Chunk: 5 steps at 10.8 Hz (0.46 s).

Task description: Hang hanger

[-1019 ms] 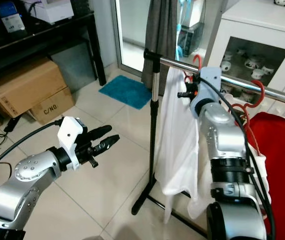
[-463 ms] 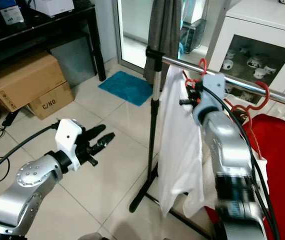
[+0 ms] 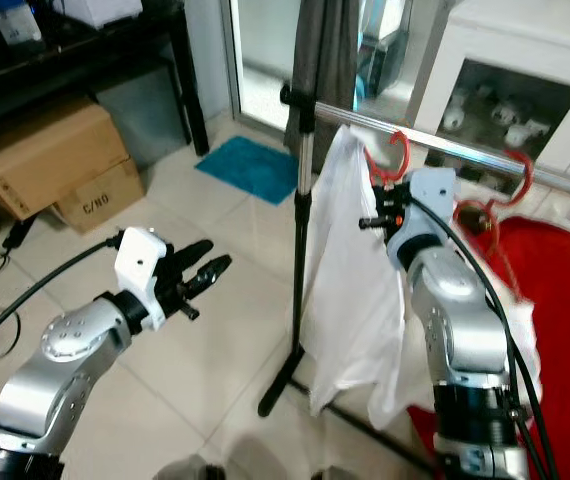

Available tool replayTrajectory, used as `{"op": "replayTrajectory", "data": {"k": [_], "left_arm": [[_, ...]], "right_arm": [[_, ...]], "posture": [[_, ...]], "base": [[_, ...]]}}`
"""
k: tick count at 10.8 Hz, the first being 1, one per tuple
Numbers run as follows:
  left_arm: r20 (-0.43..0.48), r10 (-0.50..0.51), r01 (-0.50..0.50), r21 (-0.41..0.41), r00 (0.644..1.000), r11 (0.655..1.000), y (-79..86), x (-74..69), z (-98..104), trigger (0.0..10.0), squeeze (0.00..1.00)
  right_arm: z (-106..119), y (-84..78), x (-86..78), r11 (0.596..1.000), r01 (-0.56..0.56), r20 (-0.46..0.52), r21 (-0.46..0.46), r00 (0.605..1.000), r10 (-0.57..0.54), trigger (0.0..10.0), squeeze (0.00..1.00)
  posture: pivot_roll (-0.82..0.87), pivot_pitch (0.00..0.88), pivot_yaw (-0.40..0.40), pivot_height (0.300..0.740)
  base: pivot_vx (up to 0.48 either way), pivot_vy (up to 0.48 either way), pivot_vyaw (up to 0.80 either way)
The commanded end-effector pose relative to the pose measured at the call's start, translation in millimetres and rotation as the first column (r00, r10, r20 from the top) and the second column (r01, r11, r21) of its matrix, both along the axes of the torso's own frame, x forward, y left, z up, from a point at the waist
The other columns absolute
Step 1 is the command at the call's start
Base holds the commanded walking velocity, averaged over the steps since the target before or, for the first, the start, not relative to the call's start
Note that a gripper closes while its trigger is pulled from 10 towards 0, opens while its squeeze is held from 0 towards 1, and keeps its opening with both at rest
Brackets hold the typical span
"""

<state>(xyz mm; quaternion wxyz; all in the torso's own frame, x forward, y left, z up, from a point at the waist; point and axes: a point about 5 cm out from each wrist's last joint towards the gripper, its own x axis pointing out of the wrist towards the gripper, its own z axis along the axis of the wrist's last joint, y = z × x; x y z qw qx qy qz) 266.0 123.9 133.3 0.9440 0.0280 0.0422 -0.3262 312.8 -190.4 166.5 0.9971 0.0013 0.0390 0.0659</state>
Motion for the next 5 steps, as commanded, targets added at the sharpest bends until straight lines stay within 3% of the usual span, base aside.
{"op": "replayTrajectory", "data": {"k": [1, 3, 5], "left_arm": [[-0.007, 0.003, -0.003, 0.012, 1.0, 1.0, 1.2, -0.5, -3.0, 10.0, 0.0], [-0.006, 0.009, -0.009, 0.008, 1.0, 1.0, 1.4, -0.5, -3.5, 10.0, 0.0], [-0.002, 0.034, -0.034, 0.026, 0.999, 0.999, 4.8, 1.2, -3.7, 10.0, 0.0]], "right_arm": [[8.2, 4.1, -2.5, 1.0, -0.017, 0.039, -0.007, 0.999, 0.017, 0.0, 0.0], [5.3, 7.4, -3.9, 1.0, -0.031, 0.03, -0.007, 0.999, 0.031, 0.0, 0.0], [3.5, 12.9, -5.6, 0.999, -0.043, 0.027, 0.005, 0.999, 0.043, 0.0, 0.0]], "posture": [[-0.02, 0.0, 0.035, 0.74], [-0.02, 0.0, 0.035, 0.74], [0.0, 0.0, 0.018, 0.74]], "base": [[-0.277, 0.0, 0.0], [-0.276, 0.0, 0.0], [0.0, 0.0, 0.0]]}}
